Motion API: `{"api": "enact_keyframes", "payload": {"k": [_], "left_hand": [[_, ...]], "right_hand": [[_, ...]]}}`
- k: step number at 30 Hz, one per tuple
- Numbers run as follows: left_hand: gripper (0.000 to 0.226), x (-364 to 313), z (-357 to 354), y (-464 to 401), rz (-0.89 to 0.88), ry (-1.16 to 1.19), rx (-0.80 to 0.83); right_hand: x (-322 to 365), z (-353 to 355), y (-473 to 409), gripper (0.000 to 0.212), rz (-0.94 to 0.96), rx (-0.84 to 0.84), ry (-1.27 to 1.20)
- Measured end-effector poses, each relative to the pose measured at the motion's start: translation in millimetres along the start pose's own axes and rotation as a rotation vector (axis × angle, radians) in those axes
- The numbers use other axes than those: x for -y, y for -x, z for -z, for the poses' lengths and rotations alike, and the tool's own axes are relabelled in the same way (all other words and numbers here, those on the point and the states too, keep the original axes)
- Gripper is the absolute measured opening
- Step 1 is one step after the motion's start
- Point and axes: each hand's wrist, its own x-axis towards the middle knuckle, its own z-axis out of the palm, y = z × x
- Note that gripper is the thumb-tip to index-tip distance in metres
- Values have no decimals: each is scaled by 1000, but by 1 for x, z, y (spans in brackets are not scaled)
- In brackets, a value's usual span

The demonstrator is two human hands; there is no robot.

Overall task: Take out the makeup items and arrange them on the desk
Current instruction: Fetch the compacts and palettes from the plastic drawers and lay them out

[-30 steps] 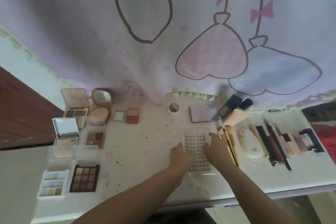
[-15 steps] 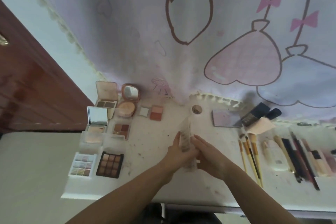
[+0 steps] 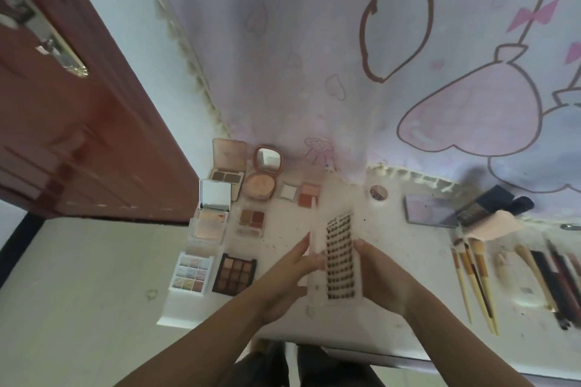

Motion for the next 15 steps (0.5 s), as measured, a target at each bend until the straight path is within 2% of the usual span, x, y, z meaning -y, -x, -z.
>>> {"api": "enact_keyframes", "payload": {"k": [2, 4, 6, 10, 15], "left_hand": [[38, -2, 12, 2, 40, 117, -52], [44, 2, 24, -1, 78, 166, -143], [40, 6, 32, -6, 90, 141, -248], [33, 19, 38, -12, 138, -27, -413], [37, 35, 36, -6, 196, -335, -495]], "right_hand": [[-1, 13, 2, 48, -32, -116, -85], [-8, 31, 5, 44, -14, -274, -119], [-17, 44, 6, 40, 57, -361, -121], [-35, 48, 6, 33, 139, -551, -87], [-44, 43, -1, 35, 205, -676, 79]]}}
